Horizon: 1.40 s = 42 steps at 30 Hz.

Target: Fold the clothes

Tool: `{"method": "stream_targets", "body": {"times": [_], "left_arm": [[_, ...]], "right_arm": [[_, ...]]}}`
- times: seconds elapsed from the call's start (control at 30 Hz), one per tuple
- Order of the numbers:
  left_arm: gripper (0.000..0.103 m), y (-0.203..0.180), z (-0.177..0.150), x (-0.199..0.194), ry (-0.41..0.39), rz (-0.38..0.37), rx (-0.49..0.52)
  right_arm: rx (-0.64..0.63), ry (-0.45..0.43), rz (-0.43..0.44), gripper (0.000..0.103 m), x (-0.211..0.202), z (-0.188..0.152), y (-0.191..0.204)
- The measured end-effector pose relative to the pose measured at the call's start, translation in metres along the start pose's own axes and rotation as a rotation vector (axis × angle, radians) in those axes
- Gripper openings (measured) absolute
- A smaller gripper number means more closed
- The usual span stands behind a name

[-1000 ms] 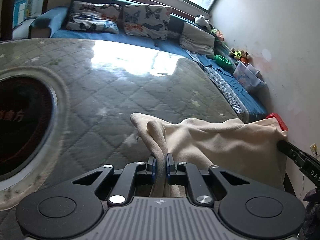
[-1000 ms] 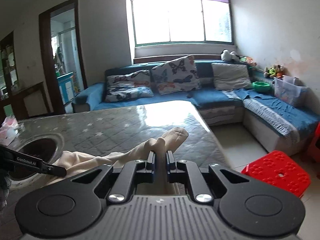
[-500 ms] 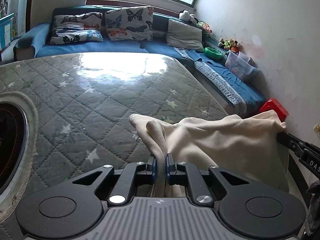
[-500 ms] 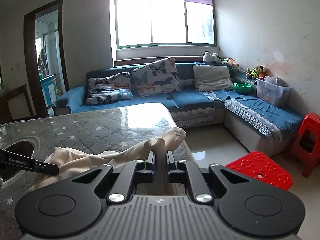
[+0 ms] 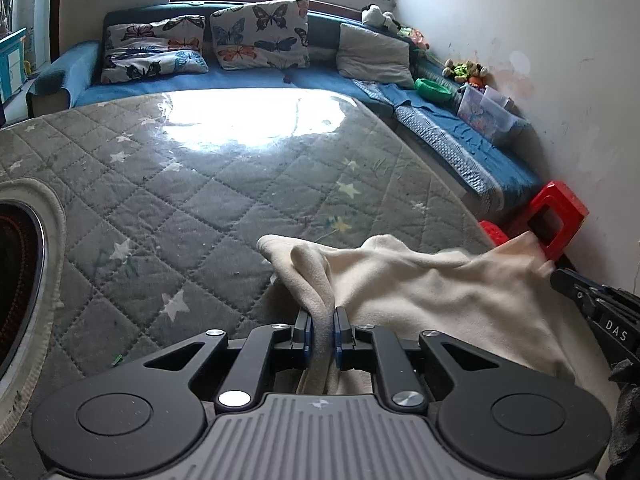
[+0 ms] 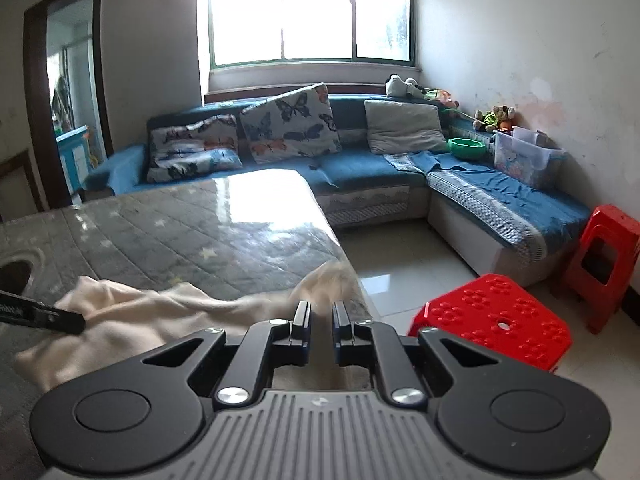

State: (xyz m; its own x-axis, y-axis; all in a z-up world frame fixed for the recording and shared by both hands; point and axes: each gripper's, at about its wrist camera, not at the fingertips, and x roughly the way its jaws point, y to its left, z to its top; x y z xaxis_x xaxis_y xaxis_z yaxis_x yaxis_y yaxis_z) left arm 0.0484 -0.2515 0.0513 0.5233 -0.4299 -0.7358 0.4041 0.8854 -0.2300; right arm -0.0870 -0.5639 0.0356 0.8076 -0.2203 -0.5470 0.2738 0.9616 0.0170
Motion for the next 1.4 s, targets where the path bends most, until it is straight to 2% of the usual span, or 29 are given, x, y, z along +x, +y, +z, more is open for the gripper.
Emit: {"method": "stream_targets", "body": {"times": [0.13,0.23,0.27,0.3,0.4,0.47,0.67,0.83,0.9,1.17,1.27,1.33,1.4], "left_arm": [[0.017,0.002,-0.002,0.002,0.006,0.012,0.009],[0.023,0.000,-0.004,0.002,0.006,0.025,0.026],[0.032,0.001,-0.004,0.002,0.004,0.031,0.029],[0.042,0.001,-0.005,0.001,0.001,0.040,0.031],[0.046,0.003,-0.007,0.000,-0.002,0.062,0.040],[0.052,0.006,-0.008,-0.002,-0.003,0.066,0.042],[0.059,0.005,-0.017,-0.008,-0.006,0.067,0.060],[0.063,0.002,-0.027,-0.010,-0.005,0.067,0.090],[0.067,0.001,-0.032,-0.010,-0.006,0.075,0.108],[0.071,0.013,-0.043,-0.013,-0.008,0.079,0.108],[0.073,0.013,-0.043,-0.019,-0.020,0.083,0.116],[0.075,0.011,-0.045,-0.021,-0.027,0.091,0.131],[0.081,0.008,-0.048,-0.023,-0.032,0.099,0.146]], "right_arm": [[0.008,0.001,-0.003,0.011,0.000,-0.002,-0.002],[0.015,0.005,0.000,0.012,0.000,-0.004,-0.003],[0.015,0.004,0.001,0.013,0.000,-0.005,-0.004],[0.014,0.008,0.006,0.016,-0.001,-0.006,-0.003],[0.015,0.011,0.020,0.029,-0.004,-0.010,0.002],[0.015,0.015,0.032,0.034,-0.007,-0.014,0.006],[0.005,0.042,0.069,0.041,-0.012,-0.030,0.017],[0.001,0.062,0.090,0.043,-0.018,-0.042,0.025],[-0.021,0.071,0.091,0.050,-0.019,-0.046,0.031],[-0.086,0.097,0.075,0.051,-0.022,-0.058,0.044],[-0.087,0.092,0.090,0.058,-0.028,-0.056,0.046],[-0.087,0.095,0.090,0.059,-0.030,-0.056,0.048],[-0.080,0.099,0.091,0.064,-0.031,-0.057,0.050]]}}
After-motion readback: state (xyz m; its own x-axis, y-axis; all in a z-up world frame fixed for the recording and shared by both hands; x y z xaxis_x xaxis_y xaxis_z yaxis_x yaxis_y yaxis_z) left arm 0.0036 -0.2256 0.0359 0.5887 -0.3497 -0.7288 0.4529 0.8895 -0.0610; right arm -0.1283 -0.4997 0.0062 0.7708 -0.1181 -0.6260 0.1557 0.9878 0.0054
